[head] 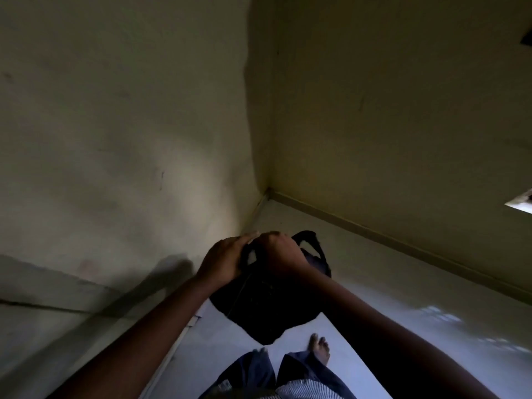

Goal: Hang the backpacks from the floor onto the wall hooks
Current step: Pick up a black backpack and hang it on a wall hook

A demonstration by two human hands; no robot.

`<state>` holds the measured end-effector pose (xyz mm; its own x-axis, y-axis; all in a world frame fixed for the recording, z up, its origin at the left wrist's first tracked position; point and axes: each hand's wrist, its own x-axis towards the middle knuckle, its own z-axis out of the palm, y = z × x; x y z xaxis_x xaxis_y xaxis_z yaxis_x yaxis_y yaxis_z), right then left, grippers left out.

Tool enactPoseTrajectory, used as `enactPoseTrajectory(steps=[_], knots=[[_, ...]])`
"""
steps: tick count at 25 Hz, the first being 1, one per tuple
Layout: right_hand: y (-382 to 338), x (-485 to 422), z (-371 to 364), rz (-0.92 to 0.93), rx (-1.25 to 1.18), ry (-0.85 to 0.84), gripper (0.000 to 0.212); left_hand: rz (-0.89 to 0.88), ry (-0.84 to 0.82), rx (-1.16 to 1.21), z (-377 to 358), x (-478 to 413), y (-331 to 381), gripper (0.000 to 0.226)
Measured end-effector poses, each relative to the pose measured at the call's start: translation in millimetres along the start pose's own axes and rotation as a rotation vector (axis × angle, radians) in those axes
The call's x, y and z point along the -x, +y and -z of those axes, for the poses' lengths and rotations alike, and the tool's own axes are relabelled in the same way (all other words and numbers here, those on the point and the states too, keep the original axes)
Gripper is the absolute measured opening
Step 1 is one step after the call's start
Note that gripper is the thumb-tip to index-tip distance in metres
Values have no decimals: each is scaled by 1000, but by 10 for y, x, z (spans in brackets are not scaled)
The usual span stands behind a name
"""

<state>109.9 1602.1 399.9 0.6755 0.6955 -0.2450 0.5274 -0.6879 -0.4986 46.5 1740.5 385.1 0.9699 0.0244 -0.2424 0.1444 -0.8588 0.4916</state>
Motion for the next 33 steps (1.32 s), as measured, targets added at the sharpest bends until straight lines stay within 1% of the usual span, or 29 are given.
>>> enactPoseTrajectory(steps=[2,3,4,6,7,8,10,11,12,13,14,15,17,20,23,25,27,28,29,30,31,33], knots=[[48,16,134,9,-125,-55,30,-14,45,114,47,14,-42,44],[125,55,199,42,-130,-92,31,-57,57,130,54,34,-46,34],[219,103,240,45,-91,-145,34,-105,83,134,54,69,-40,33],[414,196,247,-77,73,-268,38,-161,141,128,1,88,-34,42],[485,246,199,-133,149,-285,36,-146,154,129,-37,78,-31,44],[515,288,134,-151,198,-244,32,-99,165,132,-86,48,-46,42],[524,340,44,-125,228,-97,29,47,181,140,-148,-42,-50,33],[498,332,25,-124,216,-44,27,86,151,125,-181,-98,-28,37],[460,316,27,-137,183,-4,25,80,100,98,-213,-155,13,47],[429,283,33,-156,138,30,23,37,51,84,-250,-208,57,56],[398,238,44,-177,97,39,23,-13,19,78,-264,-252,119,60],[383,187,37,-170,53,26,24,-63,-3,62,-264,-289,179,60],[339,165,31,-142,-80,-30,26,-134,-43,50,-222,-354,240,51],[329,142,198,-109,-153,0,28,-130,-104,210,-27,-414,220,33],[347,157,469,-143,-161,9,34,-158,-62,305,161,-499,267,25],[394,217,545,-171,-139,-23,37,-147,-16,323,257,-515,358,27],[437,326,570,-211,-117,-49,35,-112,77,354,292,-588,446,29],[460,385,609,-230,-181,-13,33,-89,121,361,316,-632,513,30],[476,438,699,-254,-264,66,31,-80,146,372,353,-688,601,30],[483,472,829,-268,-292,164,31,-95,152,375,391,-748,698,29],[464,502,987,-272,-278,246,31,-129,134,372,436,-805,811,28],[397,576,1320,-236,-222,310,29,-254,95,367,562,-864,1058,26]])
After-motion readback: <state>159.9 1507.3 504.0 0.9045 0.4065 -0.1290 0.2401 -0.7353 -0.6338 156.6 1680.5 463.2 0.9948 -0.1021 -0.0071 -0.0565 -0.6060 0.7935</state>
